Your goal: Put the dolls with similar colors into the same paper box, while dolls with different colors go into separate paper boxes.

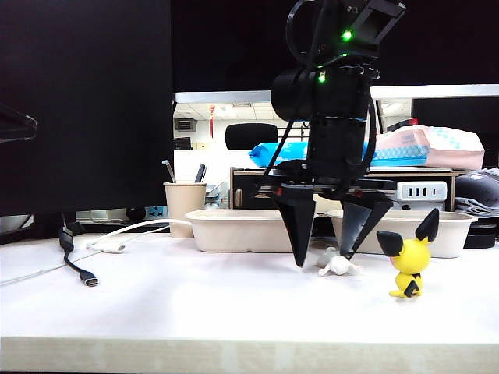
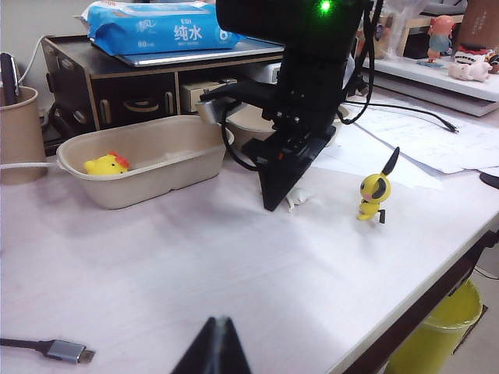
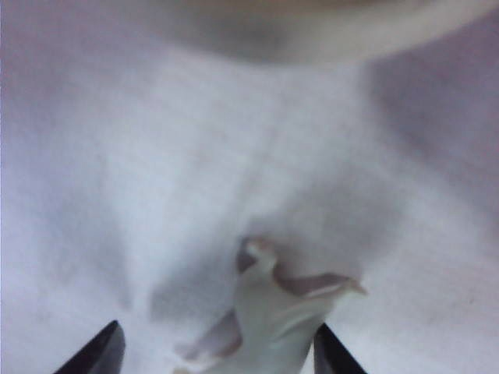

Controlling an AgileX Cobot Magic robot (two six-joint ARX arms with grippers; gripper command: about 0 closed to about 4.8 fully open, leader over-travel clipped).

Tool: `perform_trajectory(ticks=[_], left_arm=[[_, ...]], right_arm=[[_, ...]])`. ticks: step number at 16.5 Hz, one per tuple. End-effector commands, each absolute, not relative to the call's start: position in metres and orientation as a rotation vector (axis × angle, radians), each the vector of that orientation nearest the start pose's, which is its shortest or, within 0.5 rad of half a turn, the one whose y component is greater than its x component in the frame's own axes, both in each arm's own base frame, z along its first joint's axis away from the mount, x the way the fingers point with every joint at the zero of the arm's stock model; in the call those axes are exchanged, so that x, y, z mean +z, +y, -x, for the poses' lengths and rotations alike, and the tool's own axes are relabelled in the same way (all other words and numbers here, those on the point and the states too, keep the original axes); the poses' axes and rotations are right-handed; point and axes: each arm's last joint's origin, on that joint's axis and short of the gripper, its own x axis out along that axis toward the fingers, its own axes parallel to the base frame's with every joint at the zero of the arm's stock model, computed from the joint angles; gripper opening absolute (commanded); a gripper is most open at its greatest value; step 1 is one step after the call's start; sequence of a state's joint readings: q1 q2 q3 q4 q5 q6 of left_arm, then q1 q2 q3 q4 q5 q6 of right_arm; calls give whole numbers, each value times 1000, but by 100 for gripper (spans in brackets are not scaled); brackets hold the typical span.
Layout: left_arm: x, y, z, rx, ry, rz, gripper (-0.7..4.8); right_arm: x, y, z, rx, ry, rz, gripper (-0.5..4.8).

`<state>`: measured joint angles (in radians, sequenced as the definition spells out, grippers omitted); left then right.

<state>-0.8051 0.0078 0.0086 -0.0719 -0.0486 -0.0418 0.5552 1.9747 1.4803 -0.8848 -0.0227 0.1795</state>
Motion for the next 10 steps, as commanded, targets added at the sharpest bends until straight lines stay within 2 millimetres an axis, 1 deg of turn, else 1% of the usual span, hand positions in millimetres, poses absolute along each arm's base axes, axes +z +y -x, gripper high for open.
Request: perform_trajectory(ticks=[1, 3, 5, 6, 7, 8, 10], left_arm=[[159, -69, -68, -759, 79, 10, -5], [159, -69, -68, -759, 79, 10, -5], [159, -69, -68, -759, 79, 10, -5], [159, -69, -68, -759, 79, 10, -5], [159, -69, -68, -759, 79, 10, -5], [159, -69, -68, -759, 79, 10, -5], [159, -69, -68, -759, 79, 10, -5]], right_arm=[[190, 204, -330, 329, 1349, 222, 295], [190, 204, -330, 328, 1349, 221, 205], [190, 204, -329, 326, 1353, 223, 197], [190, 204, -329, 310, 1352, 236, 181], [190, 203, -329, 309, 1355, 237, 136], [190, 203, -329, 310, 1355, 237, 114], [190, 203, -329, 305, 1351, 240, 115]])
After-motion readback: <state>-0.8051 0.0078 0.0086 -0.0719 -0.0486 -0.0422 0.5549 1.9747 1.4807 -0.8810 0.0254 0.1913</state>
